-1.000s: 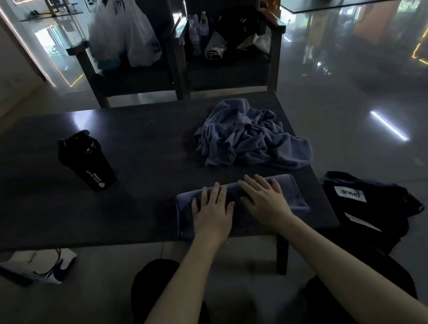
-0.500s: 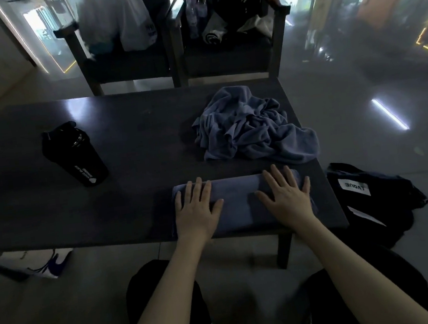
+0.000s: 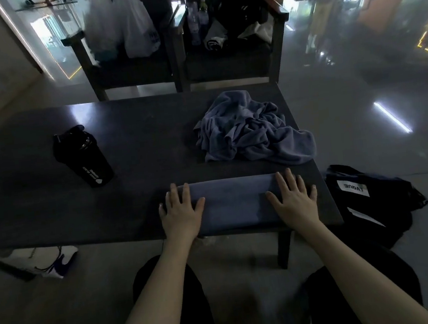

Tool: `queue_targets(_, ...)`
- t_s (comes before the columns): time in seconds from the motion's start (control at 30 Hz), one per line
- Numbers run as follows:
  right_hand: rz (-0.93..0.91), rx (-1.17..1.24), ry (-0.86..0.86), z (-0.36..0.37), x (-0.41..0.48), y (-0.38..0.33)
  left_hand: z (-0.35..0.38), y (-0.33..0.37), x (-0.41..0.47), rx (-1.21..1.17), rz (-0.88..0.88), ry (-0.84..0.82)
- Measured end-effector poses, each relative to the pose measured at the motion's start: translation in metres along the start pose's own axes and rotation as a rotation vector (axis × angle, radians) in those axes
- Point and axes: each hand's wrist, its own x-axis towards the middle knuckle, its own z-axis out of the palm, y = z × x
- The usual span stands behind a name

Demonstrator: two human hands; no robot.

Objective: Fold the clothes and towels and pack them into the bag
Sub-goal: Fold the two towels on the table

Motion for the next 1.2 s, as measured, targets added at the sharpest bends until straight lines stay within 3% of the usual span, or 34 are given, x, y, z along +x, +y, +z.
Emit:
queue_targets(0.17,-0.006,0.004,-0.016,-0.001,-0.005,-0.002,-0.018,0.013,-0.016,-0.02,-0.194,0.056)
queue_targets(0.33,-0.003,0.019,-0.037,-0.005,-0.004,-0.002,-0.038,0.017,-0.002,-0.414,-0.379,-0.151)
queue_targets(0.4,-0.007,0.026,-0.038,-0.006,-0.004,-0.002,-0.047,0.017,0.002,-0.42,-0.405,-0.242)
queue_targets(0.5,-0.015,0.029,-0.041,-0.007,-0.005,-0.002,-0.054,0.017,0.004,-0.397,-0.402,-0.288)
queue_targets(0.73,-0.025,0.025,-0.046,-0.014,-0.008,-0.003,-0.062,0.023,-0.002,-0.498,-0.33,-0.198)
queue_targets(0.83,-0.069,-0.021,0.049,-0.018,-0.01,-0.002,-0.071,0.032,-0.006,-0.552,-0.294,-0.169)
queue_targets(0.9,-0.121,0.017,0.133,-0.018,-0.01,-0.002,-0.074,0.041,-0.011,-0.595,-0.176,-0.15)
queue_targets(1.03,-0.193,0.345,0.305,-0.026,-0.009,-0.008,-0.068,0.06,-0.032,-0.652,0.166,-0.053)
queue_targets(1.2,0.064,1.17,-0.038,-0.063,0.005,-0.03,-0.046,0.082,-0.048,-0.504,0.464,0.071)
